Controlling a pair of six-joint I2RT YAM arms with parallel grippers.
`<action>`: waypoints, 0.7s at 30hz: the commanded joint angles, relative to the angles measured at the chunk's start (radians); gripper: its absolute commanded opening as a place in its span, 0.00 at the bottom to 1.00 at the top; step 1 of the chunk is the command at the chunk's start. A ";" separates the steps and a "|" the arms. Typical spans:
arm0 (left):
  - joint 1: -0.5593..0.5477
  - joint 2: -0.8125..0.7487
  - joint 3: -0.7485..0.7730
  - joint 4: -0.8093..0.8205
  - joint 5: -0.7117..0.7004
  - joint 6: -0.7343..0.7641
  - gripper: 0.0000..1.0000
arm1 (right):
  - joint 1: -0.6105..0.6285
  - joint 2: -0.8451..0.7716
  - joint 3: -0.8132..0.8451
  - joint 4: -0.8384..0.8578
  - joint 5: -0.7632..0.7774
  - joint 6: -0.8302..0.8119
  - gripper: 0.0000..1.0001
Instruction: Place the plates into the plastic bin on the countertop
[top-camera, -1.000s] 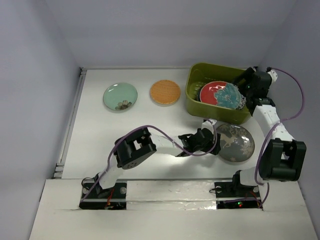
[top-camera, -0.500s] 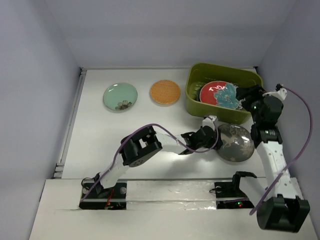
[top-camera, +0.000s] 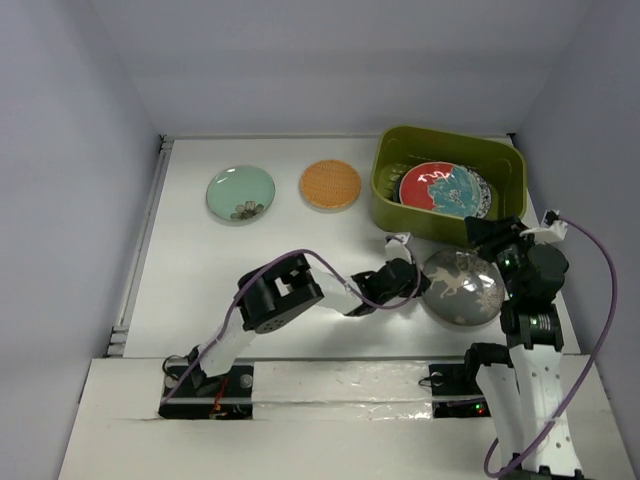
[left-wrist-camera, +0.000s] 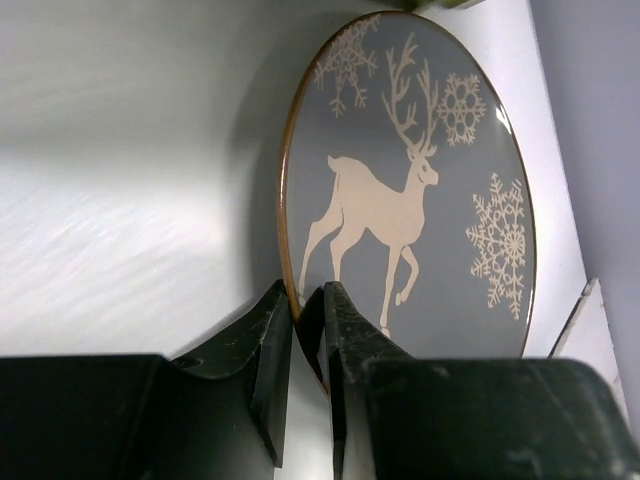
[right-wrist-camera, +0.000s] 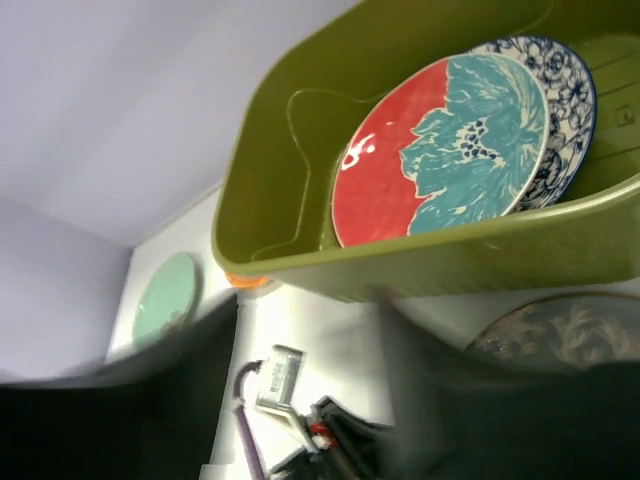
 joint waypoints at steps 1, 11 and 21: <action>0.002 -0.115 -0.147 -0.051 -0.074 0.019 0.00 | 0.005 -0.066 -0.006 -0.061 -0.063 -0.017 0.45; 0.002 -0.502 -0.618 0.176 -0.086 -0.132 0.00 | 0.005 -0.195 -0.089 -0.213 -0.229 -0.063 0.22; 0.134 -0.842 -0.848 0.215 -0.127 -0.167 0.00 | 0.025 -0.097 -0.312 0.014 -0.284 0.017 0.74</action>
